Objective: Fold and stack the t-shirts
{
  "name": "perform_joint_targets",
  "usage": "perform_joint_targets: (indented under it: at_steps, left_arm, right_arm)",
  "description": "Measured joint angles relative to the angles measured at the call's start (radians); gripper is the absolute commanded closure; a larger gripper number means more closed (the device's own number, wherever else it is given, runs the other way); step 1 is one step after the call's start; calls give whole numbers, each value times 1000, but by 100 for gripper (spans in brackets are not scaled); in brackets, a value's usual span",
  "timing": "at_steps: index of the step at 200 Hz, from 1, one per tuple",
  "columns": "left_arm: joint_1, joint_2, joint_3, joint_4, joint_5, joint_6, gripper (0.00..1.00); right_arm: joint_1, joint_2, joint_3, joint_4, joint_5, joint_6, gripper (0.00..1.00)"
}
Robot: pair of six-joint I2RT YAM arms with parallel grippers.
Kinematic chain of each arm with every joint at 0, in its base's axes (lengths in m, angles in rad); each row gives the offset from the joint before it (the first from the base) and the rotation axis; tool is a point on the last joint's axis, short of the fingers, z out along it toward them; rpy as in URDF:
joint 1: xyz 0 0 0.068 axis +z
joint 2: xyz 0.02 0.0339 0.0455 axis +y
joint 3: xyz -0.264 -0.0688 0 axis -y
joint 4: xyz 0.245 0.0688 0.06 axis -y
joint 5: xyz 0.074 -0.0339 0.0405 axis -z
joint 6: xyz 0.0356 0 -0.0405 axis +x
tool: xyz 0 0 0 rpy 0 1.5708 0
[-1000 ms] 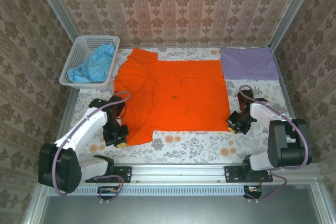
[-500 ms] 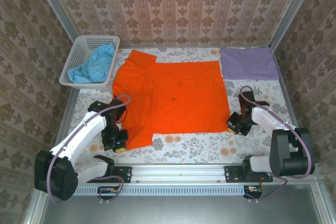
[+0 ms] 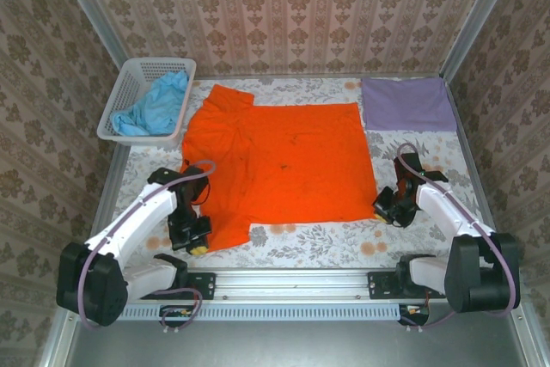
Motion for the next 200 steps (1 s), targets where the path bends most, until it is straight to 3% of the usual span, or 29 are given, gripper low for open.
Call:
perform_joint_targets:
  at_steps: [42, 87, 154, 200]
  left_arm:
    - [9, 45, 79, -1, -3, 18, 100]
    - [80, 182, 360, 6, -23, 78, 100]
    - [214, 558, 840, 82, -6, 175, 100]
    - [249, 814, 1035, 103, 17, 219, 100]
  right_arm:
    - [0, 12, 55, -35, 8, -3, 100]
    - [2, 161, 265, -29, 12, -27, 100]
    - [2, 513, 593, -26, 39, -86, 100]
    - [2, 678, 707, -27, 77, -104, 100]
